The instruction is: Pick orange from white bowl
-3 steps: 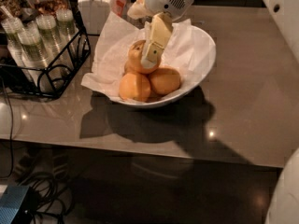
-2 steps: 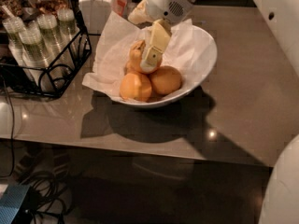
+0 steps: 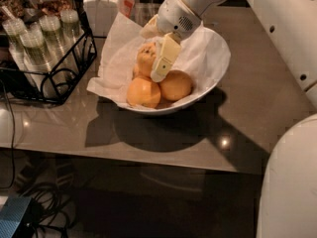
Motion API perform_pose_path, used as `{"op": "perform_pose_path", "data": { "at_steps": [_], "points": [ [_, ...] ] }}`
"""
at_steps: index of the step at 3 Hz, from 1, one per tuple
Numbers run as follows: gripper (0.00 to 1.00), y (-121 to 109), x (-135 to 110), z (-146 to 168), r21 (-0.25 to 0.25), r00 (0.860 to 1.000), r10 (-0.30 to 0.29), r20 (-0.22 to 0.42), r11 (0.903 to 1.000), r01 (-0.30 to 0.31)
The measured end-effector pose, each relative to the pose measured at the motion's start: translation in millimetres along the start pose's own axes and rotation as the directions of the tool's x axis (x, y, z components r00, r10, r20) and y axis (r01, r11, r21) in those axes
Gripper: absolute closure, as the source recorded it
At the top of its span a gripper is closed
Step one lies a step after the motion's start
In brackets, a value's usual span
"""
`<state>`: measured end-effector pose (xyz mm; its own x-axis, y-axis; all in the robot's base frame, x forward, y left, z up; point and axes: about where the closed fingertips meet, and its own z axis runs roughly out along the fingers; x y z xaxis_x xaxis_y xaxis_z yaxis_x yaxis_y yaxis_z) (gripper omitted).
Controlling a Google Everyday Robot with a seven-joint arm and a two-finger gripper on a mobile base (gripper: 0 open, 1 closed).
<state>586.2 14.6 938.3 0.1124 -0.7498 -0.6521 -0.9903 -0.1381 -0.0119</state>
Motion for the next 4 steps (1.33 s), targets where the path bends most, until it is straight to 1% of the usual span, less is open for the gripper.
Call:
{"op": "perform_pose_path", "data": {
  "at_steps": [1, 2, 3, 4],
  "points": [
    [0.00, -0.3, 15.8, 8.1, -0.018, 0.999, 0.045, -0.019, 0.9988, -0.045],
    [0.00, -0.3, 15.8, 8.1, -0.018, 0.999, 0.045, -0.019, 0.9988, -0.045],
    [0.19, -0.3, 15.8, 8.1, -0.018, 0.999, 0.045, -0.019, 0.9988, -0.045],
    [0.42, -0.3, 15.8, 8.1, -0.018, 0.999, 0.045, -0.019, 0.9988, -0.045]
  ]
}}
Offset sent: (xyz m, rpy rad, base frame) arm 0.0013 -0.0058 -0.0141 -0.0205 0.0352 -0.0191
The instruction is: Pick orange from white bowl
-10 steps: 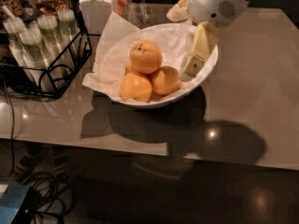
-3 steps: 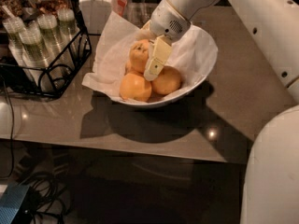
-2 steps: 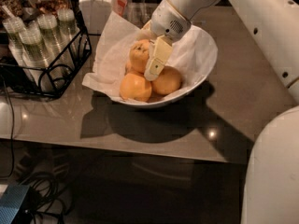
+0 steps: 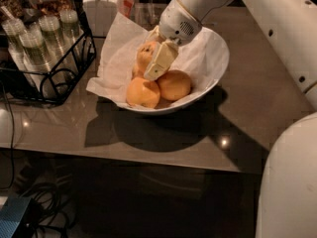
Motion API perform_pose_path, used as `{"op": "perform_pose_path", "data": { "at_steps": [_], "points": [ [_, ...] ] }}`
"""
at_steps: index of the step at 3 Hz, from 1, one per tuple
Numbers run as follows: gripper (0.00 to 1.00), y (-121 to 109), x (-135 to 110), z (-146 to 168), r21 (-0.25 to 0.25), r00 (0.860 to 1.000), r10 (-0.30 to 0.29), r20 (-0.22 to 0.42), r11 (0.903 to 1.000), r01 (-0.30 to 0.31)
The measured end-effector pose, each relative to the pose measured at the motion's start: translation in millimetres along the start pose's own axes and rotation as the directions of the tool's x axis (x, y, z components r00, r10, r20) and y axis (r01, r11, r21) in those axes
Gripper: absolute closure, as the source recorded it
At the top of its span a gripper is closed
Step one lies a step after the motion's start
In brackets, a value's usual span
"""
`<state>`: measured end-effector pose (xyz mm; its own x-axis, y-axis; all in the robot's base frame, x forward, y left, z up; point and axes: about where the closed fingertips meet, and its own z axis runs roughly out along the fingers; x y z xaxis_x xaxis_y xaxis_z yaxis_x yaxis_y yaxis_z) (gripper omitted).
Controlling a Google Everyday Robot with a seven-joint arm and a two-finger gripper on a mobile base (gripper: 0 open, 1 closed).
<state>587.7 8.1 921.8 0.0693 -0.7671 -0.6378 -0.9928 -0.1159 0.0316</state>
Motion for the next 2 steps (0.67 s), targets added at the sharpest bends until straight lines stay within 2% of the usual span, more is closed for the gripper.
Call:
{"op": "perform_pose_path", "data": {
  "at_steps": [2],
  "points": [
    [0.89, 0.0, 0.0, 0.0, 0.000, 1.000, 0.000, 0.000, 1.0000, 0.000]
  ]
}}
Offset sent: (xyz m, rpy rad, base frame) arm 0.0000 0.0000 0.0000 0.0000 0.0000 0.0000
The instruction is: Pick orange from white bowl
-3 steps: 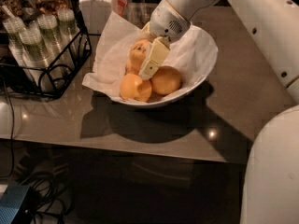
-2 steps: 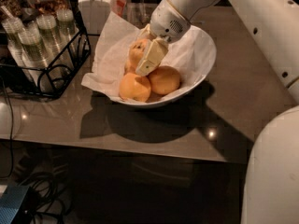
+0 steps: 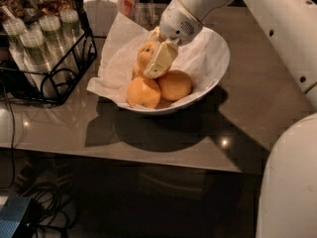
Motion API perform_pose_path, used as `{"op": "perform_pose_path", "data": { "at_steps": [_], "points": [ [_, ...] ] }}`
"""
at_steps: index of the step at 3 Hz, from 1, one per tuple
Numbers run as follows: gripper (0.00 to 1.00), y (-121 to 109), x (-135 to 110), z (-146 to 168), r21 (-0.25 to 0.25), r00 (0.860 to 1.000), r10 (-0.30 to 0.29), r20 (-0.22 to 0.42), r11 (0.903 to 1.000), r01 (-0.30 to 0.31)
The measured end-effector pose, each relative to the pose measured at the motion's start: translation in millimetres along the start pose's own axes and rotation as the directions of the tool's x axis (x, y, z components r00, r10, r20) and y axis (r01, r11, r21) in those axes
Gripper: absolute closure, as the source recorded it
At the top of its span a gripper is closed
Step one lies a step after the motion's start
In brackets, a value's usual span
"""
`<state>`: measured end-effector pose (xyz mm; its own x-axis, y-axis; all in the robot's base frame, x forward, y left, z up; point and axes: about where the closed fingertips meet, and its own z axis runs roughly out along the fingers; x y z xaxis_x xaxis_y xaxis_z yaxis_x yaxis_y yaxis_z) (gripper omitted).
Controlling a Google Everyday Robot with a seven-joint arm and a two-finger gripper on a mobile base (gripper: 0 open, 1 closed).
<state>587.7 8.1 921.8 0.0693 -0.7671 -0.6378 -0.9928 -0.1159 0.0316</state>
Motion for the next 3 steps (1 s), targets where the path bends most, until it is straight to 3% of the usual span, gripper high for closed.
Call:
{"op": "perform_pose_path", "data": {
  "at_steps": [1, 2, 3],
  "points": [
    [1.00, 15.1, -22.4, -12.1, 0.030, 0.998, -0.052, 0.041, 0.9982, 0.051],
    [1.00, 58.1, -47.0, -40.2, 0.127, 0.990, -0.104, 0.095, 0.9877, 0.092],
    [1.00, 82.7, -55.9, -49.2, 0.175, 0.985, -0.126, 0.120, 0.9790, 0.103]
  ]
}}
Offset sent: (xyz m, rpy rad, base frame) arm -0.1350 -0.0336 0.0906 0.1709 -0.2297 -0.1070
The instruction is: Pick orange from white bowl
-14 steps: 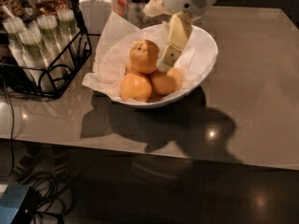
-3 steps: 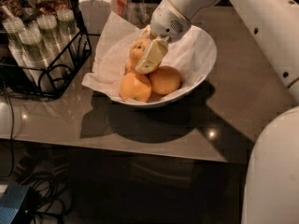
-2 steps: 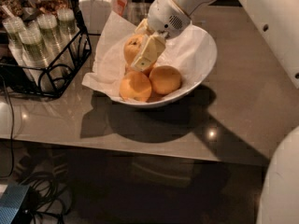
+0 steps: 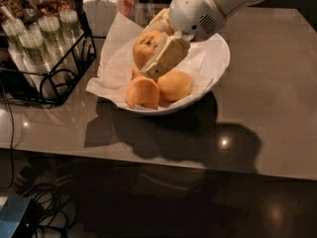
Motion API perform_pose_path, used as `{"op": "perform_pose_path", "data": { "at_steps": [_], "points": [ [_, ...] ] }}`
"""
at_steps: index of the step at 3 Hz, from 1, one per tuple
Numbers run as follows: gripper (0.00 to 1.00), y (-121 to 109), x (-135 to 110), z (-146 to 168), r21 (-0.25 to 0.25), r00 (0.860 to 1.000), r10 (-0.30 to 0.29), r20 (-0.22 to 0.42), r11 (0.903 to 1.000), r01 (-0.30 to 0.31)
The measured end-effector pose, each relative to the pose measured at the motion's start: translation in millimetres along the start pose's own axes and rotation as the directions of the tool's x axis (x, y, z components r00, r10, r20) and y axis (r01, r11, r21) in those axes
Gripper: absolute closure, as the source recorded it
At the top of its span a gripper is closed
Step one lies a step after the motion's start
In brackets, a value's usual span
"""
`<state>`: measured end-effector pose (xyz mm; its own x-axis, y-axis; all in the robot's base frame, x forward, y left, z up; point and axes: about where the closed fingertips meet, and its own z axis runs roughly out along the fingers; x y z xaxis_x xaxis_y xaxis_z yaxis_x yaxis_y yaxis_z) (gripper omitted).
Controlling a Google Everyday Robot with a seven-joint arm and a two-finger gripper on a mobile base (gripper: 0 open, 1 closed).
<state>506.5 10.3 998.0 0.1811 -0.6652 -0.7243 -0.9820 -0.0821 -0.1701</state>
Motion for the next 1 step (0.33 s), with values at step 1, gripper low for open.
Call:
{"op": "perform_pose_path", "data": {
  "at_steps": [1],
  "points": [
    [1.00, 0.0, -0.2, 0.1, 0.000, 1.000, 0.000, 0.000, 1.0000, 0.000]
  ]
}}
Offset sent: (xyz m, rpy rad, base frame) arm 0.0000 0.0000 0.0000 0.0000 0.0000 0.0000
